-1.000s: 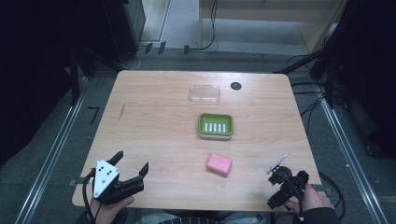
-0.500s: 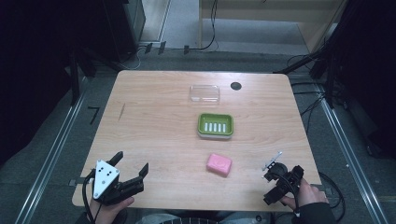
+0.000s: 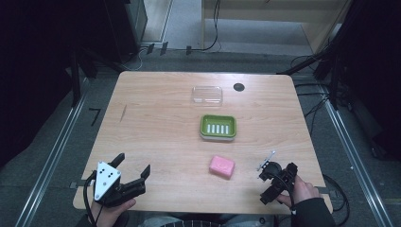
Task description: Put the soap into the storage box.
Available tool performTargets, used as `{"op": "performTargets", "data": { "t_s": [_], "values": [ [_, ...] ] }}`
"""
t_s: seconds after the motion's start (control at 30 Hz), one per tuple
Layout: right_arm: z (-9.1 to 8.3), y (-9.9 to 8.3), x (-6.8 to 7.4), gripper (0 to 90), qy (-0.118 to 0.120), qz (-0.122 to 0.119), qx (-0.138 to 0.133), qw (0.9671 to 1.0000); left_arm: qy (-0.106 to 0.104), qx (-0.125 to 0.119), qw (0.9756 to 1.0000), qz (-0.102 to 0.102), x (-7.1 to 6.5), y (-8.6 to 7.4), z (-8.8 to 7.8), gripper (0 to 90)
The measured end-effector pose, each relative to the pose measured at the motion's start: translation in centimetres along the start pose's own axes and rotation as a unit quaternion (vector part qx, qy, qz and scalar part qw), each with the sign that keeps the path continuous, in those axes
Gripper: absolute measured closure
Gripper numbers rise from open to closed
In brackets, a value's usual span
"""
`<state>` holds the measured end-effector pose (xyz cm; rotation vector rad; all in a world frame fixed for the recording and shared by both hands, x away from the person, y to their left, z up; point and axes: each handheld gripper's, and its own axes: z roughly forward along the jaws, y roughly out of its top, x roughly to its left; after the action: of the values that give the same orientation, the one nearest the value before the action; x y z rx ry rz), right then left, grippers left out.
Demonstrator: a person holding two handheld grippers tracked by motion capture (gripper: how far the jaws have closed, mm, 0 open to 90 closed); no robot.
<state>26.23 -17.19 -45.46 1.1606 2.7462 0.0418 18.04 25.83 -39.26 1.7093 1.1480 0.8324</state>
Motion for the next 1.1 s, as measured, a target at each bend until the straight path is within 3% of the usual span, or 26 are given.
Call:
{"op": "performTargets", "data": {
  "t_s": [0.63, 1.1],
  "values": [
    [0.1, 2.9, 1.3, 0.9, 0.007, -0.039, -0.009, 0.9992, 0.000, 0.003, 1.0000, 0.009, -0.2, 0.0, 0.1, 14.0],
    [0.0, 6.0, 2.6, 0.9, 0.024, -0.082, -0.023, 0.9961, 0.004, 0.003, 1.0000, 0.005, 0.0, -0.1, -0.2, 14.1]
  ]
}}
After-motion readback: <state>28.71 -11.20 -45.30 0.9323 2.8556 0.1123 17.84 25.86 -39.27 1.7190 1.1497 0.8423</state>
